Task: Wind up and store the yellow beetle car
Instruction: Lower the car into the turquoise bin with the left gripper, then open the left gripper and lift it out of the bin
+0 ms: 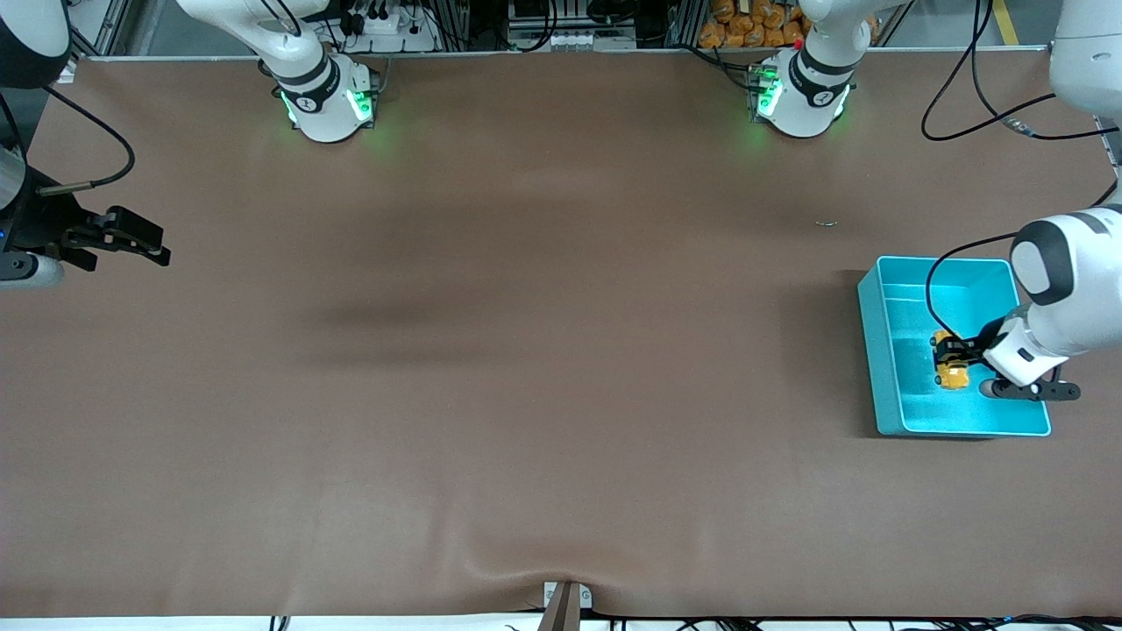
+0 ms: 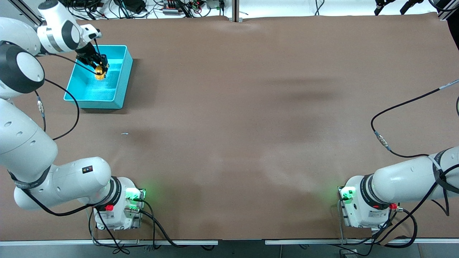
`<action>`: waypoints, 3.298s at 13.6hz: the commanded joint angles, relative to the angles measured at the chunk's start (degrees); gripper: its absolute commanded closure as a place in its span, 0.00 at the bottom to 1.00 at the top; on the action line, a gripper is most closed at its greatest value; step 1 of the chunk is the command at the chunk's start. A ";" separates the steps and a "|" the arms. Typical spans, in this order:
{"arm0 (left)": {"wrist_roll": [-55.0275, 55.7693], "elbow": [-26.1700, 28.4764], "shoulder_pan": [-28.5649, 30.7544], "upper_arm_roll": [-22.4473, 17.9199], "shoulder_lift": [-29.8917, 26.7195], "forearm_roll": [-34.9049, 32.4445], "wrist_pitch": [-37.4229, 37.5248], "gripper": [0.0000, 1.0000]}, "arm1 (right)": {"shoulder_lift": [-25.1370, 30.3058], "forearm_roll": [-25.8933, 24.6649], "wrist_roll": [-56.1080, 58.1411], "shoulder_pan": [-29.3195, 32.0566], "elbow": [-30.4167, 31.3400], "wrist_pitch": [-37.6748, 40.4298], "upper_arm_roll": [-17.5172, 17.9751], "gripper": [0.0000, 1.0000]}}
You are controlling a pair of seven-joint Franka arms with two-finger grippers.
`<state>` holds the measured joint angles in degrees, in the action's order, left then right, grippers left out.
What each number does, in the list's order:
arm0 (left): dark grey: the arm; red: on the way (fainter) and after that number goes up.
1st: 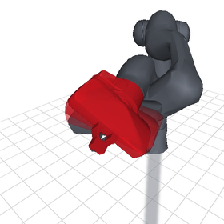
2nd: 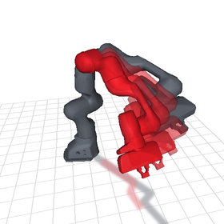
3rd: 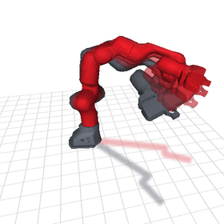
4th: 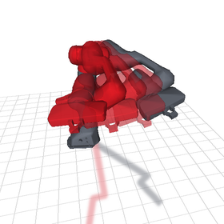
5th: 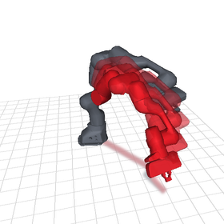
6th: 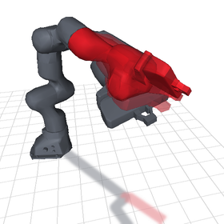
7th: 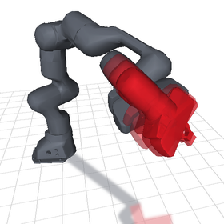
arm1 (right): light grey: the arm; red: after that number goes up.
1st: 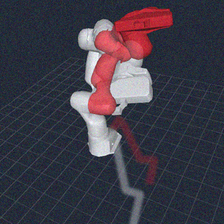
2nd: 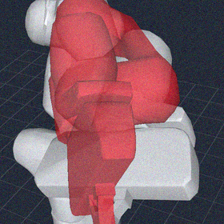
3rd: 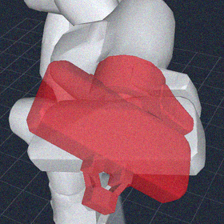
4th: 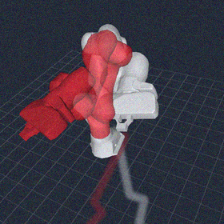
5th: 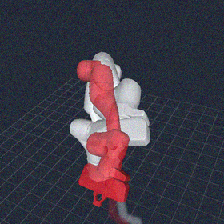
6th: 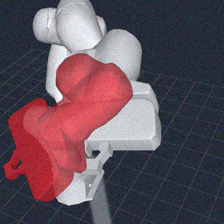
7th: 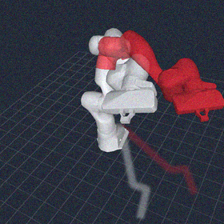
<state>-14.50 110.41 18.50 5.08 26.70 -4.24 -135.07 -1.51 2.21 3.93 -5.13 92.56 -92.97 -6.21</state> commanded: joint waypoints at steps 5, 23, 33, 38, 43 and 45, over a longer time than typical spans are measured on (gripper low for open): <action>-0.53 3.06 0.40 0.36 0.28 -4.28 -2.56 1.00 | 0.28 -0.98 -0.94 0.30 -0.37 0.25 0.59 0.00; 3.69 1.40 1.28 6.77 -13.59 -4.81 5.76 0.00 | 0.19 -0.98 -0.94 0.30 -0.37 0.07 0.67 0.00; 9.92 -11.27 -13.36 3.03 -21.23 0.81 28.81 0.00 | 0.19 -0.98 -0.94 0.30 -0.37 0.07 0.67 0.00; 14.15 -11.27 -21.13 -1.31 -28.00 1.34 36.44 0.00 | 0.10 -0.98 -0.94 0.30 -0.37 -0.02 0.67 0.00; 13.62 -17.49 -20.52 -1.13 -29.34 3.36 43.91 0.00 | 0.10 -0.98 -1.03 0.30 -0.37 -0.02 0.67 0.00; 13.62 -19.61 -20.34 -1.30 -29.16 3.28 45.86 0.00 | 0.10 -0.98 -0.94 0.30 -0.28 -0.02 0.67 0.00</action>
<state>-0.53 94.03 -2.00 4.14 -3.25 -2.32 -91.87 -1.54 2.07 3.93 -5.14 92.56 -93.15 -6.00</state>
